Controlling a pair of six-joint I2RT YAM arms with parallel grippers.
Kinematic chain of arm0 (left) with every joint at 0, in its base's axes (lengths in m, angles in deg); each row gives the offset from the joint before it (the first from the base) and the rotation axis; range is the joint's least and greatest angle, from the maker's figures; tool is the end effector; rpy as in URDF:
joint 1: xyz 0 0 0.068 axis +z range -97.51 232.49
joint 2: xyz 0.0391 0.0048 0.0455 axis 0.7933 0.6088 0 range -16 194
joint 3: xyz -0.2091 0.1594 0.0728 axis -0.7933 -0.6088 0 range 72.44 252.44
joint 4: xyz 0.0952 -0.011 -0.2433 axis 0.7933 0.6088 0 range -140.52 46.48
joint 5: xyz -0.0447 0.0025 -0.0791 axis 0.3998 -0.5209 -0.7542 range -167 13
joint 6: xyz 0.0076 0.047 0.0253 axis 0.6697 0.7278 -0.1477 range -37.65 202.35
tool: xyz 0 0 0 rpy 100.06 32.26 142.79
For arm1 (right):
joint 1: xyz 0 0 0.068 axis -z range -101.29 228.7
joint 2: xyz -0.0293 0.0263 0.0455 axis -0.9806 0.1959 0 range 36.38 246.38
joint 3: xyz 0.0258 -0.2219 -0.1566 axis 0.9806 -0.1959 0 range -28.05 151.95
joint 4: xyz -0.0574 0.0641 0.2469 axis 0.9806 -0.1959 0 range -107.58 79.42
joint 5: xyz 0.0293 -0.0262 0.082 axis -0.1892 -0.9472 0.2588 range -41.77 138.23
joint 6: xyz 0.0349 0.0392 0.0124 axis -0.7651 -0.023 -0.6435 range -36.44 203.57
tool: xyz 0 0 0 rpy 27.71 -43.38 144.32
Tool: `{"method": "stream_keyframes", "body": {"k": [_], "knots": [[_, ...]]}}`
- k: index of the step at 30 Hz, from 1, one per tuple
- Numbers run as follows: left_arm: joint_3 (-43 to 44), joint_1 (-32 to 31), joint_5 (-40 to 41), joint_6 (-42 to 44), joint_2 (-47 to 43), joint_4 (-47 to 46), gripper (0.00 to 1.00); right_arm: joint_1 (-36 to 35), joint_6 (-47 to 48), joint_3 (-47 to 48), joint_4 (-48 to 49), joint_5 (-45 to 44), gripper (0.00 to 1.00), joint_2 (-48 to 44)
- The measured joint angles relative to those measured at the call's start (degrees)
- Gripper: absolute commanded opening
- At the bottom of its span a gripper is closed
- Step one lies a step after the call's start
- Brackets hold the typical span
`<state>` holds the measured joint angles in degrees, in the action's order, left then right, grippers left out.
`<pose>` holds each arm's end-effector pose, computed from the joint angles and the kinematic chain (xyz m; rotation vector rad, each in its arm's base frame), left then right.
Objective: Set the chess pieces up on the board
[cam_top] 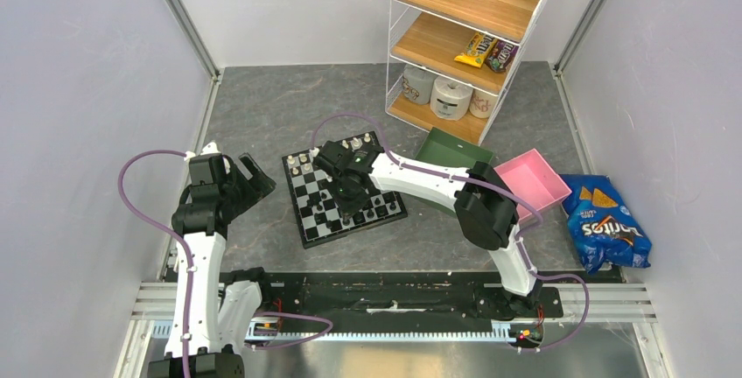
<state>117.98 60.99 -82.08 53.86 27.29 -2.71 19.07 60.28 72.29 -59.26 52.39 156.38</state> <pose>0.1458 0.0186 0.2860 -0.7136 2.2693 -0.2727 0.2218 0.3839 0.2144 -0.9151 2.7235 0.4419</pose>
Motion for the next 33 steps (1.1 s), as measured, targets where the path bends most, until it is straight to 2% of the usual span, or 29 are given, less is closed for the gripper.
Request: {"method": "stream_keyframes", "body": {"k": [7,10,18,26,33], "knots": [[0.0,0.0,0.0,0.0,0.0,0.0,0.91,0.0,0.0,0.0,0.0,0.0,0.23,0.0],[0.0,0.0,0.0,0.0,0.0,0.0,0.91,-0.1,0.0,0.0,0.0,0.0,0.31,0.0],[0.0,0.0,0.0,0.0,0.0,0.0,0.91,-0.2,0.8,2.3,-0.9,-0.5,0.43,0.0],[0.0,0.0,0.0,0.0,0.0,0.0,0.91,0.2,1.6,8.3,-1.4,-2.6,0.44,0.6],[0.0,0.0,0.0,0.0,0.0,0.0,0.91,1.3,2.0,12.6,-1.8,-3.7,0.42,5.6]]}}
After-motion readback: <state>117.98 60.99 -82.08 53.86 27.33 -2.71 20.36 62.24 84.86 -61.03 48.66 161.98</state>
